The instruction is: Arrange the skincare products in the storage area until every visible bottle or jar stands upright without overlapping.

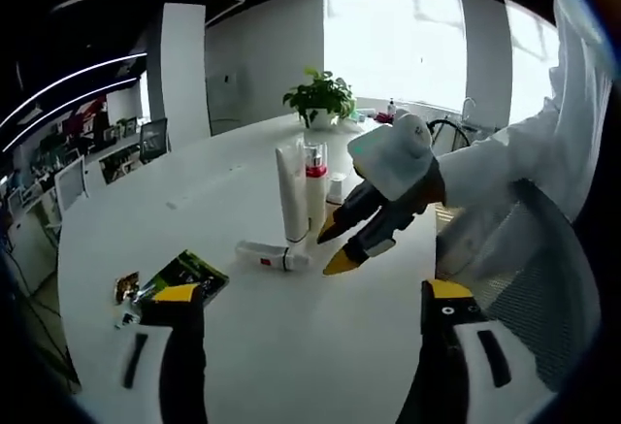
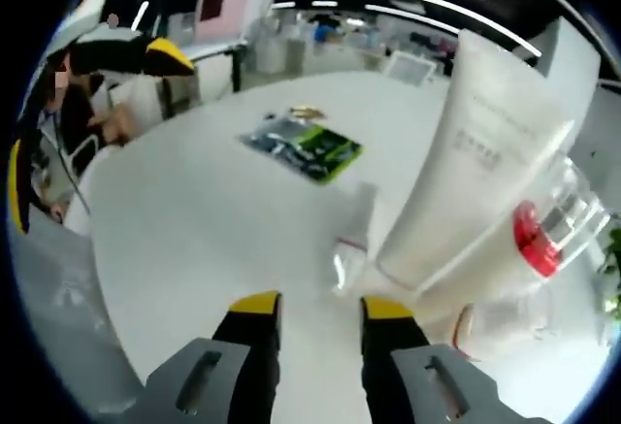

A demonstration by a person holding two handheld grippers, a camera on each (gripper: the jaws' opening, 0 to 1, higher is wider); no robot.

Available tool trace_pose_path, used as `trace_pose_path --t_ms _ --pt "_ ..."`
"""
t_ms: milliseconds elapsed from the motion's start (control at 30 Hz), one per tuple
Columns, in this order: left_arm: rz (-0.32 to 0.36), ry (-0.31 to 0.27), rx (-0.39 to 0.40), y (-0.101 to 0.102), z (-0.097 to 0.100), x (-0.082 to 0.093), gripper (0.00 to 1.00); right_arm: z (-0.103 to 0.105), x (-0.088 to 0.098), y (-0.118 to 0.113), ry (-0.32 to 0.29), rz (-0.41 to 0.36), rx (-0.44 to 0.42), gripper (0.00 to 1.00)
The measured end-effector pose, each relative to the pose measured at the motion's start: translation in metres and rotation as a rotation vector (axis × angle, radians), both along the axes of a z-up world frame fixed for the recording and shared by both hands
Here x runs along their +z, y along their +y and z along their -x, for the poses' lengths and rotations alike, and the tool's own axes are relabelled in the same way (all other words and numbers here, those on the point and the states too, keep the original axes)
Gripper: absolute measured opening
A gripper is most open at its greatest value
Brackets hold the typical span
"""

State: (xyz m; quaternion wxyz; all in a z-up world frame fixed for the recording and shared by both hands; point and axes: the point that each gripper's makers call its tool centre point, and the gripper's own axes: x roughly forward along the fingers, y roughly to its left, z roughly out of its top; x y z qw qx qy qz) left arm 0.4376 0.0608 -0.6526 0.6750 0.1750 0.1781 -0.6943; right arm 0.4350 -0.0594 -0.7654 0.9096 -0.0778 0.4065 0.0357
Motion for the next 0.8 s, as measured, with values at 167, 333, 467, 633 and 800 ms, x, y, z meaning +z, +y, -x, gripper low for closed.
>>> trace_pose_path --t_ms 167,333,467,633,800 --pt "-0.036 -0.008 -0.057 0.004 -0.006 -0.006 0.87 -0.005 -0.006 0.001 -0.025 -0.017 -0.060 0.27" --pt "-0.037 -0.014 -0.092 0.003 -0.012 -0.006 0.86 -0.012 -0.011 -0.004 -0.035 -0.021 -0.088 0.24" --pt "-0.044 -0.012 -0.111 0.000 -0.014 -0.010 0.85 -0.015 -0.012 -0.010 -0.047 -0.018 -0.116 0.24" --pt "-0.048 -0.003 -0.121 -0.003 -0.016 -0.014 0.85 -0.018 -0.010 -0.012 -0.062 -0.001 -0.108 0.13" --pt "-0.040 0.017 -0.113 -0.005 -0.019 -0.017 0.84 -0.020 -0.004 0.001 -0.089 -0.039 -0.084 0.15"
